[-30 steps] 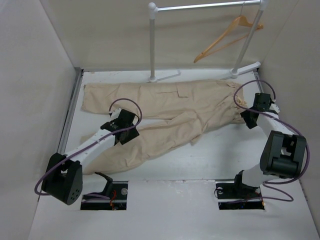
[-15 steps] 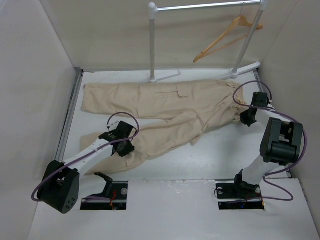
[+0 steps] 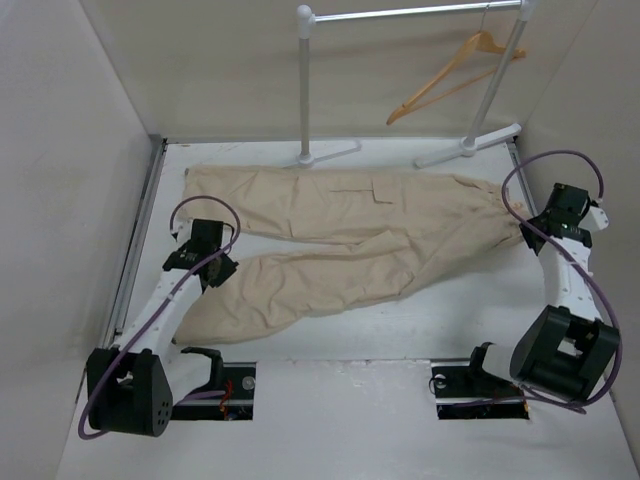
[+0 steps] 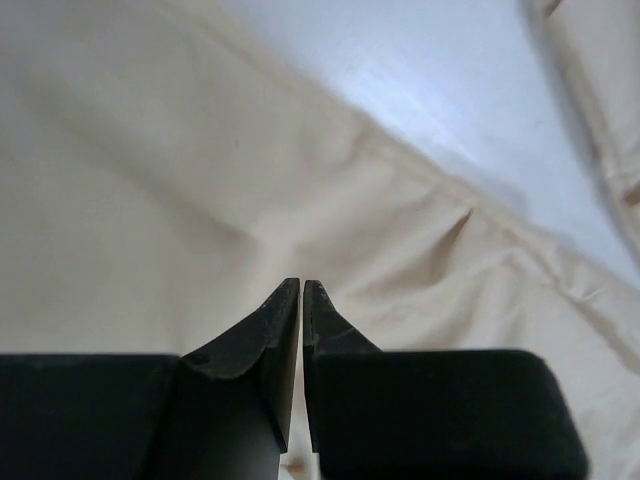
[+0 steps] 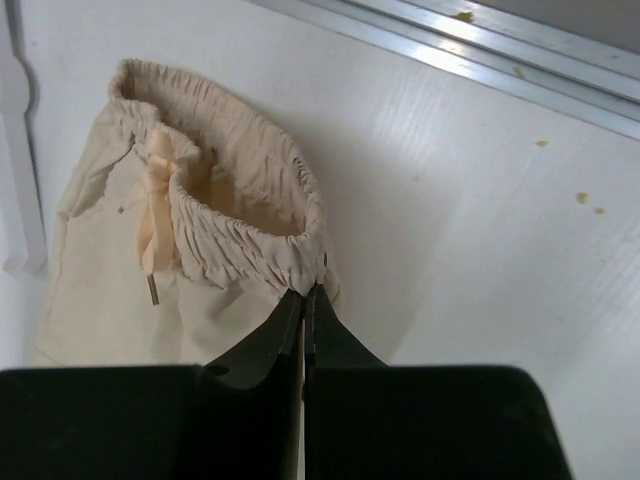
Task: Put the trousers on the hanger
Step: Flatten out the trousers at the center of the board.
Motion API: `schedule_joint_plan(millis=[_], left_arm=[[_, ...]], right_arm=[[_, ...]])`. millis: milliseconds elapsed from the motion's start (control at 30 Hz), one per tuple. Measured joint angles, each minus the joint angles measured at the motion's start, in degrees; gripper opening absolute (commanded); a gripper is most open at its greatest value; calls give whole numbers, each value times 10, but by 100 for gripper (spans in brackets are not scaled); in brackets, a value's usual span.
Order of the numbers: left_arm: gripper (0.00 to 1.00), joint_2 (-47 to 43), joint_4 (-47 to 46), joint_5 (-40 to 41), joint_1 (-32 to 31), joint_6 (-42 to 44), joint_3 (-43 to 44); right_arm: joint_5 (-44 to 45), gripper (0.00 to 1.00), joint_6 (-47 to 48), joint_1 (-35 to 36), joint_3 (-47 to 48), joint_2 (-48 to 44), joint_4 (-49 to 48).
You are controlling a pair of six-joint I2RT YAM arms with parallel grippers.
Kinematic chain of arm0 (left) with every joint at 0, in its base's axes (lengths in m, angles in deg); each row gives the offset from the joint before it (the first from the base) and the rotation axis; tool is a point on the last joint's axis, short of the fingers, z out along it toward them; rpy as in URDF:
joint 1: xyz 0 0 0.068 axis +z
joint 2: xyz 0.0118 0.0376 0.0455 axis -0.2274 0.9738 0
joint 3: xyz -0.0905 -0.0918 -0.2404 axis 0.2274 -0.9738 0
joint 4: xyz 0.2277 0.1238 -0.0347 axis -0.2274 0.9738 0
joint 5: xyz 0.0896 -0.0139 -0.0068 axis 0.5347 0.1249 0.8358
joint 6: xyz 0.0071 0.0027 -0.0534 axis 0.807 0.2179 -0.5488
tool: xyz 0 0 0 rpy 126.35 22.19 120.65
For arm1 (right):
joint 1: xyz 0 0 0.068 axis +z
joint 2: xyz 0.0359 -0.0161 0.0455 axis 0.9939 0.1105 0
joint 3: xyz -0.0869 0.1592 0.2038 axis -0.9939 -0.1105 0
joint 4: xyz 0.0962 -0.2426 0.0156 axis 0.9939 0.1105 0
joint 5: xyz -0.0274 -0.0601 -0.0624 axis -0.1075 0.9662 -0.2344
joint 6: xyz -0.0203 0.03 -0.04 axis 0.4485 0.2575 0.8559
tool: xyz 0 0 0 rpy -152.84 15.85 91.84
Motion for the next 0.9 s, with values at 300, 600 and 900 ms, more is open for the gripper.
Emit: schedule_joint_plan(millis=[300,600,900], left_arm=[[42,3,24,4,2,20,57],[53,-71,75,39,123,23,2],[48,97,-32,52,170,14,36]], right_arm=[[14,0,11,1,30,-8,63],[14,0,-22,48,-16,47,31],[12,0,-37,98,-76,47,-31]])
